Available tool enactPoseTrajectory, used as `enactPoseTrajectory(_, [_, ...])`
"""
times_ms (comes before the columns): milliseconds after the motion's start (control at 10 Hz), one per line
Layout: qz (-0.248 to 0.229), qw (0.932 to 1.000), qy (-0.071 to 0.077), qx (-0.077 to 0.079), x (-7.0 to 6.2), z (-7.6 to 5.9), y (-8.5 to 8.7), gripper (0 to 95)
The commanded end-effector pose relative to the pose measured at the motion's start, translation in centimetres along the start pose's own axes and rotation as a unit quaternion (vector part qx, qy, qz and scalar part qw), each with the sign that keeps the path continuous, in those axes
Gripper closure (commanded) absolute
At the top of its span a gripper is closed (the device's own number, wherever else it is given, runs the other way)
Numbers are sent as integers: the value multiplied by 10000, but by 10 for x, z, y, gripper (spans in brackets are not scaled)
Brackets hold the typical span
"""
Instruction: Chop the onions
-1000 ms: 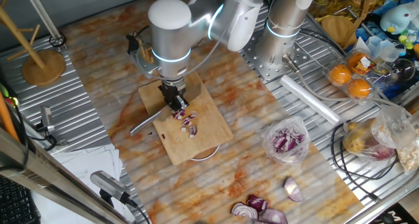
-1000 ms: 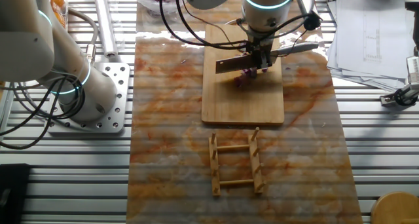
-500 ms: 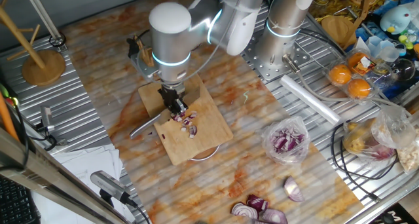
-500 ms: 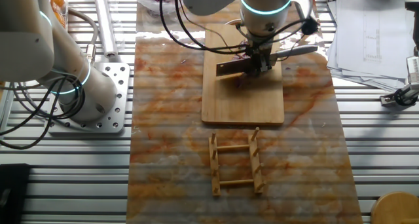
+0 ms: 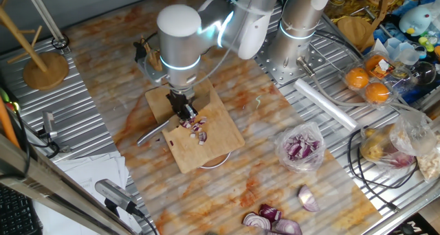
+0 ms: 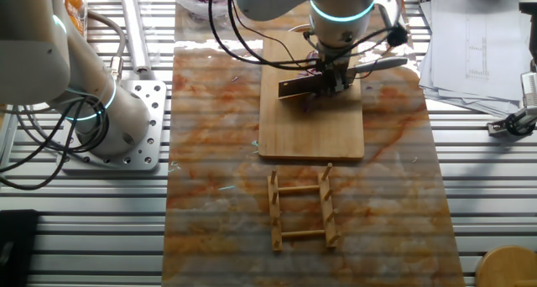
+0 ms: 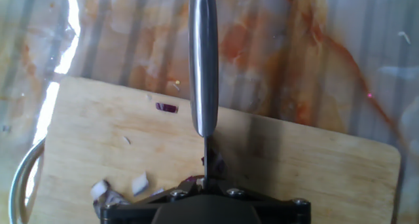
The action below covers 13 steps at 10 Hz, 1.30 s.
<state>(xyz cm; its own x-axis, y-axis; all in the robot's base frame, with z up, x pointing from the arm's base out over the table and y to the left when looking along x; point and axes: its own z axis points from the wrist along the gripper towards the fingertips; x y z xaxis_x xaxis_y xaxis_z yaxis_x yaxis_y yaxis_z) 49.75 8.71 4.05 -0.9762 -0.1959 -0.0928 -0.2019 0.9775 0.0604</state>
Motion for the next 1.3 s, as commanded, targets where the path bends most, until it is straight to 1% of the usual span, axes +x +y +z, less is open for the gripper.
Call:
enactPoseTrajectory(100, [-42,10000,65,51,2,-25,5,950])
enactPoseTrajectory(300, [-104,9999,43,43,6,-31,-1,950])
enactPoseTrajectory(700, [-95,9999,15,66,8,-29,-6,950])
enactPoseTrajectory(1100, [-99,9999,-24,106,7,-21,-11,950])
enactPoseTrajectory(1300, [-122,9998,-69,139,7,-10,-14,950])
